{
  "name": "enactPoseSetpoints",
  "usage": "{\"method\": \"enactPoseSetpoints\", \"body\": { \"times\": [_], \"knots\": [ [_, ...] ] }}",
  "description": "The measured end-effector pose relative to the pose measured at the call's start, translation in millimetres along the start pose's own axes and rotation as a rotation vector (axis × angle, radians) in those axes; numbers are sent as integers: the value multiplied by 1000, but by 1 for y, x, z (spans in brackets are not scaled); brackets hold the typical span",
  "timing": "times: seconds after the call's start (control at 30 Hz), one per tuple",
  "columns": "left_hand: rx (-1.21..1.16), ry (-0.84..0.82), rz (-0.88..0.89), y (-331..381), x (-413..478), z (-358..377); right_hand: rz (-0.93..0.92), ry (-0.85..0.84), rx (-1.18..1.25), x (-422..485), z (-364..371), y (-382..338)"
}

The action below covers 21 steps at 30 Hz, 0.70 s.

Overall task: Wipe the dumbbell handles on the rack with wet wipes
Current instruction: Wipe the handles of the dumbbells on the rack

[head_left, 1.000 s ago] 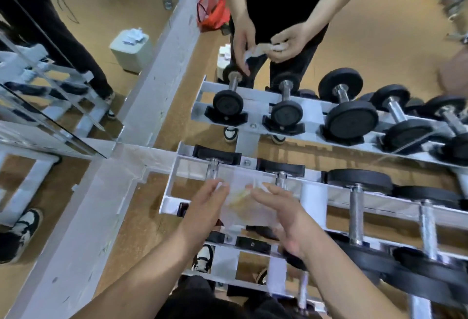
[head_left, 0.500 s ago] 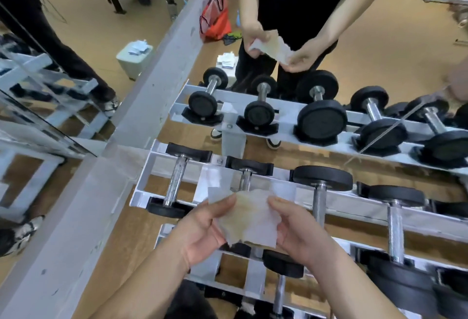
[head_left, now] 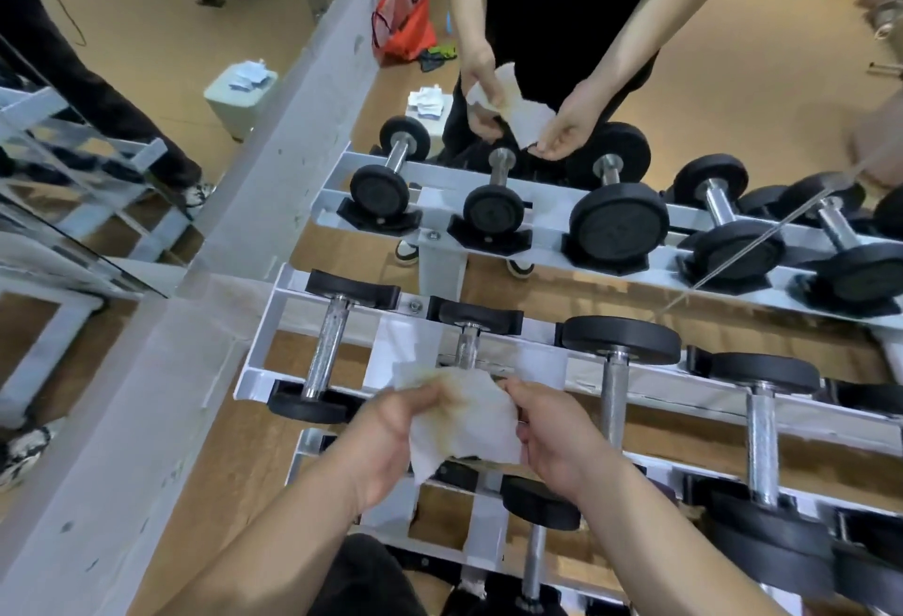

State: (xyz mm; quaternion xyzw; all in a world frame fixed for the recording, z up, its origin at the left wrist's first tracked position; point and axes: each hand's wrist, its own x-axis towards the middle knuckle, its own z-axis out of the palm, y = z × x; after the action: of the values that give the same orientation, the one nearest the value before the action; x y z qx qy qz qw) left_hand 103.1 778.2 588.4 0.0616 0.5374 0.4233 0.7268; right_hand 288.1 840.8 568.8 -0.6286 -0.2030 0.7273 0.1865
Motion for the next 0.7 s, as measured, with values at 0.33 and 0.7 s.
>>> {"method": "enactPoseSetpoints", "body": {
  "times": [0.33,0.7],
  "knots": [
    [92,202,-22,50,43,-30,-271,142,-464,41,37,9],
    [297,313,-288,2,100,-1,-392,228,-696,81,36,58]
  ]
}}
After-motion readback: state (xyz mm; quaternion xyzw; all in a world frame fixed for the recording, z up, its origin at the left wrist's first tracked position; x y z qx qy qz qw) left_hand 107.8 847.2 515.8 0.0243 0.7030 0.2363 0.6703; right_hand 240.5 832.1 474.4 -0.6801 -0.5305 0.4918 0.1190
